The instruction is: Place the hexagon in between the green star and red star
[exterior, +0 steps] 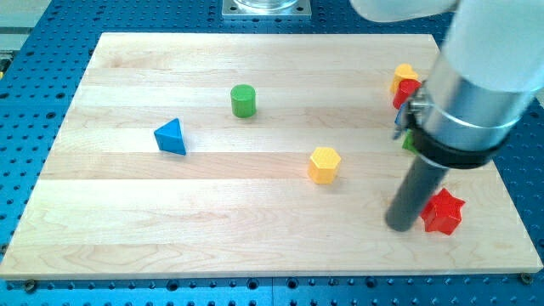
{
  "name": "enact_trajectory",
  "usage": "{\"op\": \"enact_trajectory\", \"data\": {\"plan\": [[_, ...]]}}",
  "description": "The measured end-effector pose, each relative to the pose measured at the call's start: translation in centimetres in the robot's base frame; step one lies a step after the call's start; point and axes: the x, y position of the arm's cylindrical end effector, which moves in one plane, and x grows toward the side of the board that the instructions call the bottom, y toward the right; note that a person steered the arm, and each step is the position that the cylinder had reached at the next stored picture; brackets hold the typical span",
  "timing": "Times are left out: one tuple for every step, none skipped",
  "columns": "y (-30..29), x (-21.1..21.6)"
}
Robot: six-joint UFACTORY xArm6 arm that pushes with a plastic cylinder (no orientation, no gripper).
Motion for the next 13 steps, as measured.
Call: {"op": "enact_trajectory", "data": {"plan": [[-7.4,0.0],[-9.9,-2.0],[-8.7,-6.6],[-8.7,-7.4],[-8.7,-7.7],[-8.5,-11.6],[-6.8,-10.8],[-3.4,-9.1],[-0.2,-8.2],[1.5,-8.2],[-0.3,-8.2],[-3.7,-7.5],[-3.2,-5.0]]}}
